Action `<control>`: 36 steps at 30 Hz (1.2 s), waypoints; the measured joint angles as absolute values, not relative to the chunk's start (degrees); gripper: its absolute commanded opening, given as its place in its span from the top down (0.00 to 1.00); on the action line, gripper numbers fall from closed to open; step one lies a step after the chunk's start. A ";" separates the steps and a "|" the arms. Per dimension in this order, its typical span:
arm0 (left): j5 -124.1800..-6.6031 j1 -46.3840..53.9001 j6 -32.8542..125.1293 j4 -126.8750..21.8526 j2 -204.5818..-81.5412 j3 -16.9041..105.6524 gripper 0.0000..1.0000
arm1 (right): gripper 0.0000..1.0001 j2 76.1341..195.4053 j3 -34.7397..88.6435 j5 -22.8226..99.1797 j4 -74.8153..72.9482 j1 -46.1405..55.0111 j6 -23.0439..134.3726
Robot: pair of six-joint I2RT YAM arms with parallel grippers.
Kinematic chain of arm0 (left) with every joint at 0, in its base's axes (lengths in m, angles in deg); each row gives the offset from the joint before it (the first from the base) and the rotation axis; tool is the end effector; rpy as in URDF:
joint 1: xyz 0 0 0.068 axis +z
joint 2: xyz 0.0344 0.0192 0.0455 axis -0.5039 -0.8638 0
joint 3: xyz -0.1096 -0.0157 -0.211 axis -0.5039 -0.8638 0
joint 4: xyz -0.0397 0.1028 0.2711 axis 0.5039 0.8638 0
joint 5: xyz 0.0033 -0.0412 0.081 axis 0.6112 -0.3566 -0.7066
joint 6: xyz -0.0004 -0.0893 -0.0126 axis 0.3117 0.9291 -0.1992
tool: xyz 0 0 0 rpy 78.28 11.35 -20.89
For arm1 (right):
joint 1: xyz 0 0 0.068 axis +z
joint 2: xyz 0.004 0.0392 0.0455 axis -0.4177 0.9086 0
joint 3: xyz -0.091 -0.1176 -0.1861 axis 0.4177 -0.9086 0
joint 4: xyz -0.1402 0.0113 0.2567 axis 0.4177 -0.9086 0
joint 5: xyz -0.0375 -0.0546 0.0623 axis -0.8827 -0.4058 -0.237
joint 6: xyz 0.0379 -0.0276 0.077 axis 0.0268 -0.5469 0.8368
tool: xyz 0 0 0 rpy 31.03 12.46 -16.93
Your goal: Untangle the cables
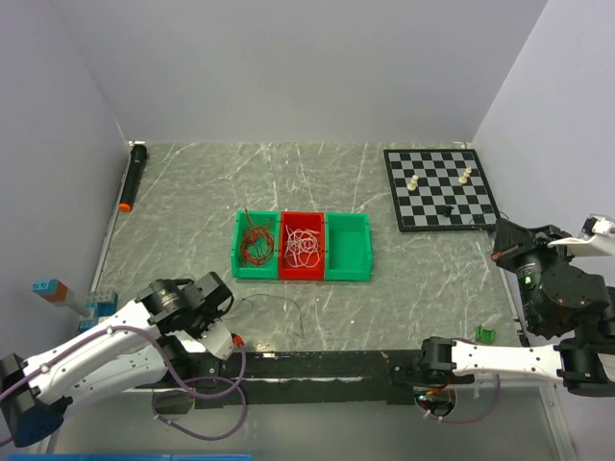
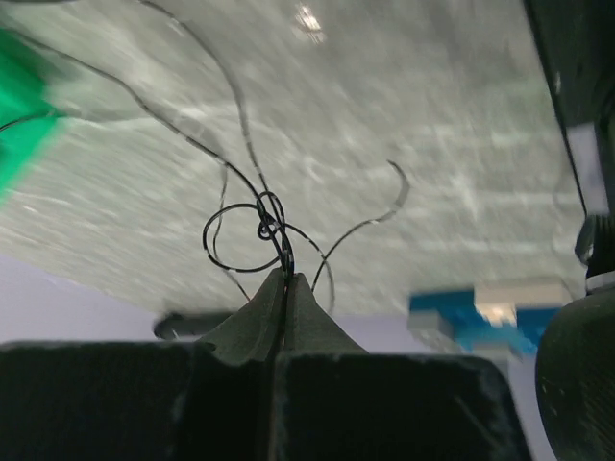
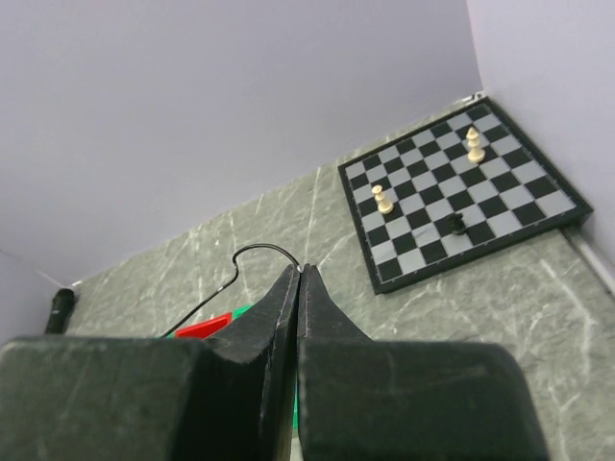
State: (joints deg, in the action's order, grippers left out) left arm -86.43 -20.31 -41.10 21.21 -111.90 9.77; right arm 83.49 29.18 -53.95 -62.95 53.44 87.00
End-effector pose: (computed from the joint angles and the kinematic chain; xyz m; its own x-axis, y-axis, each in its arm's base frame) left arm 0.1222 -0.1206 0.1505 0.5480 0.8211 0.1595 0.7822 -0.5706 0.2500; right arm 0.0860 0.0193 0.4536 0.0269 0.4169 -0.9086 0.1125 0.9019 0.4171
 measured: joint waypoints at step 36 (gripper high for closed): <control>-53.69 -17.88 -30.28 12.88 -108.30 37.96 0.99 | 1.00 129.25 37.99 -53.67 -77.57 49.28 126.74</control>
State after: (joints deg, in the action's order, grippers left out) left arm -53.69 -17.88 -30.28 12.88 -108.30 37.96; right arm 129.25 37.99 -53.67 -77.57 49.28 126.74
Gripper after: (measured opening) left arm 0.023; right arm 0.010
